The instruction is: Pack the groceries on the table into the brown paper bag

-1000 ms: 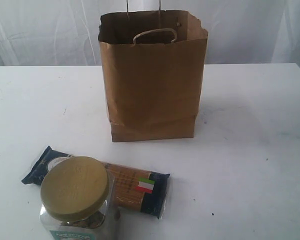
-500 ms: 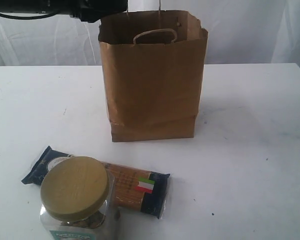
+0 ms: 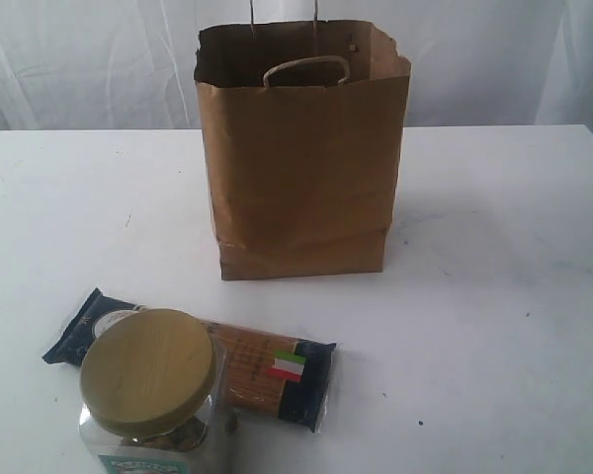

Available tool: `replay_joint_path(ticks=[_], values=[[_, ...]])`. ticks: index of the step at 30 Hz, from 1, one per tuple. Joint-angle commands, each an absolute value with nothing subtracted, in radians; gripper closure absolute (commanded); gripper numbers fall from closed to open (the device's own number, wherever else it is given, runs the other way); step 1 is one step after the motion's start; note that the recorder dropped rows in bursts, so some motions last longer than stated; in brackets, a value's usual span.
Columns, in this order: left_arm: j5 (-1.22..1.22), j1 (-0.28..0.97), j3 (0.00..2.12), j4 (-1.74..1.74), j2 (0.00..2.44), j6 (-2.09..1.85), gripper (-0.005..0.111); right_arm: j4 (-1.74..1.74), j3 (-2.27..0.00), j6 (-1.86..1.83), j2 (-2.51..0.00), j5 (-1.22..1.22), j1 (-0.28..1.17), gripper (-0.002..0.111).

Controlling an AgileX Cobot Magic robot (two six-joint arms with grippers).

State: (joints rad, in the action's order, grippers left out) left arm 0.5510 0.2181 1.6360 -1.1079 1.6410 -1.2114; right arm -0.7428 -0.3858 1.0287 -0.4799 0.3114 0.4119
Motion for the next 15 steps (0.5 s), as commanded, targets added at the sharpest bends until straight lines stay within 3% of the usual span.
replay_joint_path(ticks=[1, 7, 15], values=[[0.510, 0.222, 1.640, -0.753, 1.571, -0.828, 0.107, -0.748, -0.378, 1.034, -0.482, 0.316, 0.408, 0.108], [0.529, 0.134, 1.578, -0.274, 1.558, -0.225, 0.107, -0.748, -0.378, 1.034, -0.482, 0.337, 0.408, 0.108], [0.283, -0.011, 1.184, -0.261, 1.371, -0.160, 0.107, -0.714, -0.378, 1.019, -0.482, 0.446, 0.408, 0.108]])
